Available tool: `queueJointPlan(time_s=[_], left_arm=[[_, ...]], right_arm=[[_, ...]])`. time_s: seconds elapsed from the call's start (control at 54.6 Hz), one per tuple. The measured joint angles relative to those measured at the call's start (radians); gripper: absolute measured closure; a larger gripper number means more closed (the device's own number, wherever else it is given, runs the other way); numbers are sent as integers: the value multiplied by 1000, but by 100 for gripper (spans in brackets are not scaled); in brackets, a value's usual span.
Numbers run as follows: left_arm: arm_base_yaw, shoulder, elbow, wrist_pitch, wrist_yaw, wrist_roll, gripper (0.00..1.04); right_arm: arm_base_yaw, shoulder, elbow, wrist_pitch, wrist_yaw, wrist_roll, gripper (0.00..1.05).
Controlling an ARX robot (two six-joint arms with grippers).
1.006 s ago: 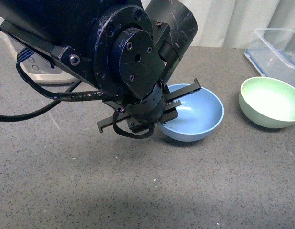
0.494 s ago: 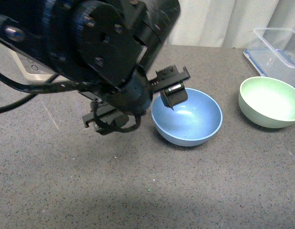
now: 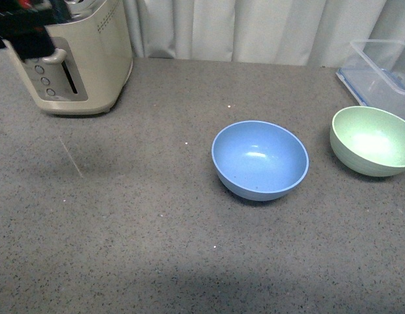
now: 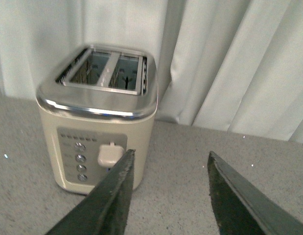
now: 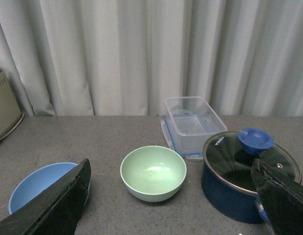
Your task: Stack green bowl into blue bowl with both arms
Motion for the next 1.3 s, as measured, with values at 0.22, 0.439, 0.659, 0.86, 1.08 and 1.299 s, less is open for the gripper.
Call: queueJointPlan(time_s=[0.22,0.439,0.659,0.86,1.08,1.299], left_arm=[[93,-299,-201,-109,95,80,101],[155,-522,-320,-221,157,88,101],[250,-755,-386,-388,253,92,101],[262,-908,-410,-515,259,92,101],[262,-1074,-410,-658,260,92,101],[262,-1205,-411,-782,260,92,101]], right_arm=[[0,0,0,0,0,0,9],[0,0,0,0,0,0,9],[0,0,0,0,-1,0,9],[0,0,0,0,-1,0,9],[0,0,0,0,-1,0,9],[0,0,0,0,0,0,9]])
